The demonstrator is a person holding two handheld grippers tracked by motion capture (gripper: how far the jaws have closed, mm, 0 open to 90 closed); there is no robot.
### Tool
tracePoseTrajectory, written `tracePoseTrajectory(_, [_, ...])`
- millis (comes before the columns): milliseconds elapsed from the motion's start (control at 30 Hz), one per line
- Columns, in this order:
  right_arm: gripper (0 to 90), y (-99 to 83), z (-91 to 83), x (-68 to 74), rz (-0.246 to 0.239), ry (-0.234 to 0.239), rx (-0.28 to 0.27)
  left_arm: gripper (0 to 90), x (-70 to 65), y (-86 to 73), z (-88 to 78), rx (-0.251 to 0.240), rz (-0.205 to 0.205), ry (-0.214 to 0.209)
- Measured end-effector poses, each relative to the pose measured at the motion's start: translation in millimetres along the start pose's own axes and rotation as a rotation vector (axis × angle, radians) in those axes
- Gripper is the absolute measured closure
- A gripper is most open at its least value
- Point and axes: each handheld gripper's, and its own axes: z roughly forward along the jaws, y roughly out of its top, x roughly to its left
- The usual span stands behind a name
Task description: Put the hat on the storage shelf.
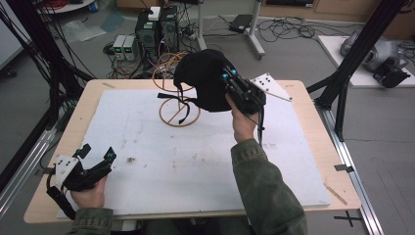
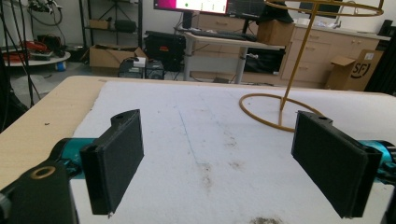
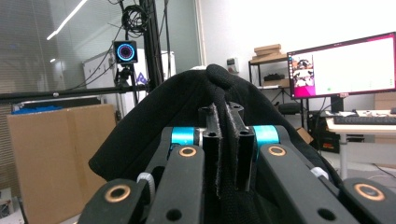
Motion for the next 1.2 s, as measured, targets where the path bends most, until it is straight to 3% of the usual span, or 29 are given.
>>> tracePoseTrajectory(133, [86.6,1.6,11.8,0.2,0.014,0.002,-0.004,17.1,0.5,-0.2,0.3,0.0,0.0,-0.001])
tracePoseTrajectory(467, [86.9,5.1,49.9,2.8,-0.012,0.016,0.006,17.0,1.9,-0.2,0.9,0.0,0.0,-0.001])
tracePoseTrajectory(767, [87.0,3.2,85.5,5.9,0.014,0.031,0.022,17.0,0.8,-0.6,1.8,0.006,0.008,-0.007])
tracePoseTrajectory(1200, [87.0,-7.6,113.5,11.5,0.017,0.04,0.061,17.1,-0.1,-2.0,7.1,0.01,0.004,-0.019])
